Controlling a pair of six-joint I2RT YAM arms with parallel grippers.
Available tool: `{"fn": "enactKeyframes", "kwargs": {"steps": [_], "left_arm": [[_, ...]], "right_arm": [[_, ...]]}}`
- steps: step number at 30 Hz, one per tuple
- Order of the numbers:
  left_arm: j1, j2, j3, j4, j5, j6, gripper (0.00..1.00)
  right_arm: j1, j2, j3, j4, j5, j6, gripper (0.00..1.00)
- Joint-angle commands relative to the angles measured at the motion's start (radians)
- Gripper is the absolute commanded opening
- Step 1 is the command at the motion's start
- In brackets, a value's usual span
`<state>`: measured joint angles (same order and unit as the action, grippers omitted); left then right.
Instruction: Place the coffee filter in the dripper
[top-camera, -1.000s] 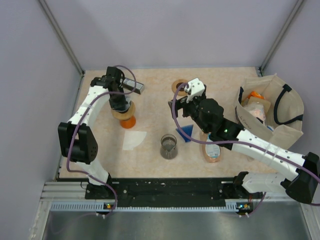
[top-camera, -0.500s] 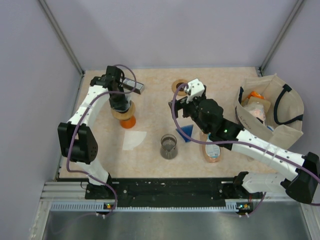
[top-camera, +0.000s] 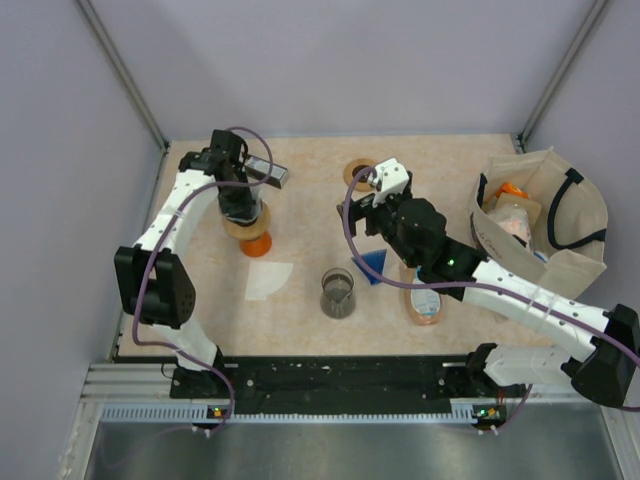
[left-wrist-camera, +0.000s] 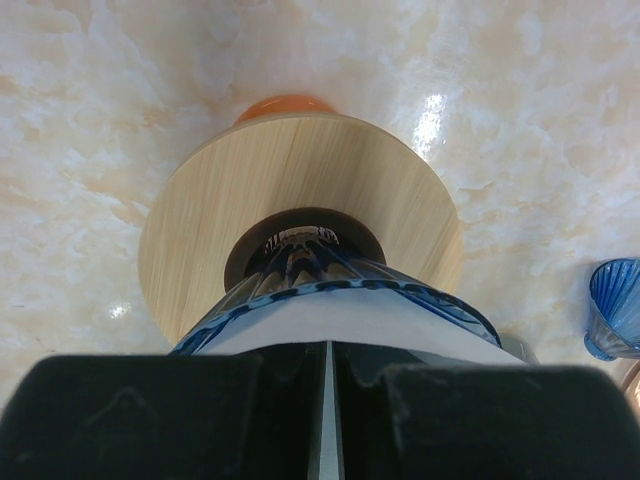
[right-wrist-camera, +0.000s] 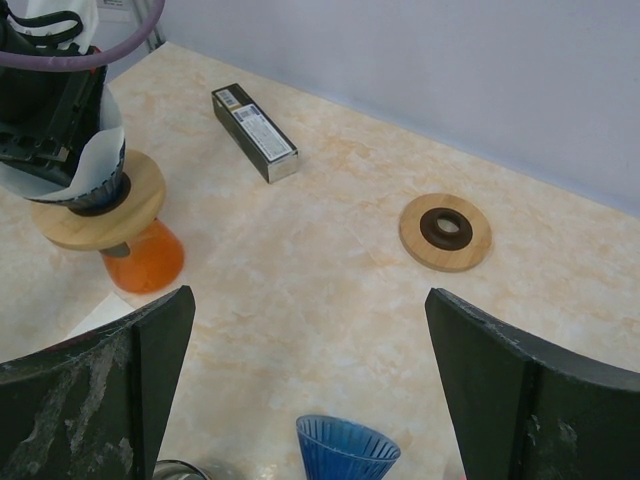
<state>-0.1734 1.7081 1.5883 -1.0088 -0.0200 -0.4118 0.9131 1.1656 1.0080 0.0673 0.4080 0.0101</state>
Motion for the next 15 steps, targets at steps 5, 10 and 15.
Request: {"fn": "enactKeyframes", "kwargs": {"steps": [5,10,15], "left_arm": [[-0.005,-0.065,0.05,-0.004,-0.011,0.007,0.12],[-0.005,-0.074,0.053,-0.005,-0.021,0.01,0.11],[-0.005,-0.076,0.05,-0.007,-0.024,0.011,0.04]], "right_arm": [[-0.008,-0.024,0.009,0.037,0.015,-0.005,0.99],[-0.008,-0.027,0.009,0.035,0.015,-0.004,0.99],[-0.008,-0.026,0.009,0.035,0.018,-0.004,0.99]]}}
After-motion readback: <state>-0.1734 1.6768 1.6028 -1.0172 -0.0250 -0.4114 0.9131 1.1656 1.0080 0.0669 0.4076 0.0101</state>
